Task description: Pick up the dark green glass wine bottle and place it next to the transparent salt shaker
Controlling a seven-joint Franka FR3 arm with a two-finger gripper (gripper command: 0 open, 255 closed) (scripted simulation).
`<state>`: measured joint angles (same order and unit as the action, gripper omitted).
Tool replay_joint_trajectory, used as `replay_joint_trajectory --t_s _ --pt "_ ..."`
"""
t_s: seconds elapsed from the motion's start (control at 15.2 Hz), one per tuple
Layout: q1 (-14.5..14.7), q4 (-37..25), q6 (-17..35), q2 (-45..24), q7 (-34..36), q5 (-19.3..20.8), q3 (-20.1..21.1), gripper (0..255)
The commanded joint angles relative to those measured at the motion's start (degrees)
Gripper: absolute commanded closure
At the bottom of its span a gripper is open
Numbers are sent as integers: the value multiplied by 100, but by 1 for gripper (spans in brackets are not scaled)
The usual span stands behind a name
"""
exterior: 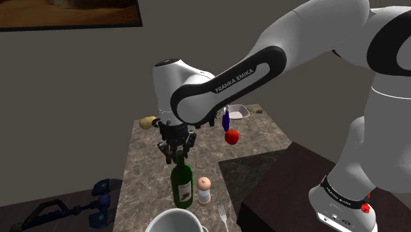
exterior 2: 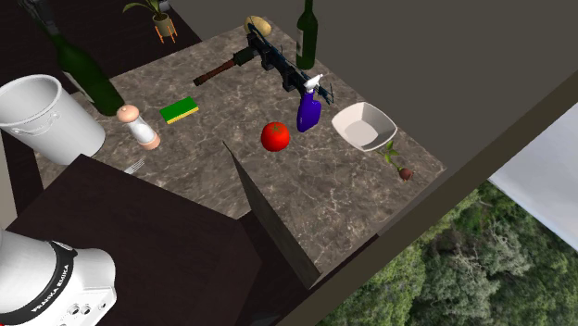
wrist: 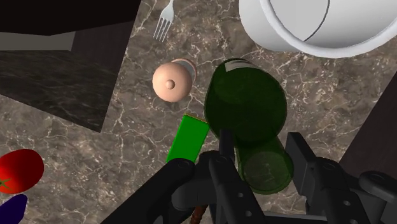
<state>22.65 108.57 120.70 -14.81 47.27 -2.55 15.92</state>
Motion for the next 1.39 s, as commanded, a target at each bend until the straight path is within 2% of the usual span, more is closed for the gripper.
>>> replay_joint_trajectory --t_s 0.0,1.32 --pt "9 43 130 -83 5 21 -6 255" --pt "112 440 1411 -988 48 245 -115 255"
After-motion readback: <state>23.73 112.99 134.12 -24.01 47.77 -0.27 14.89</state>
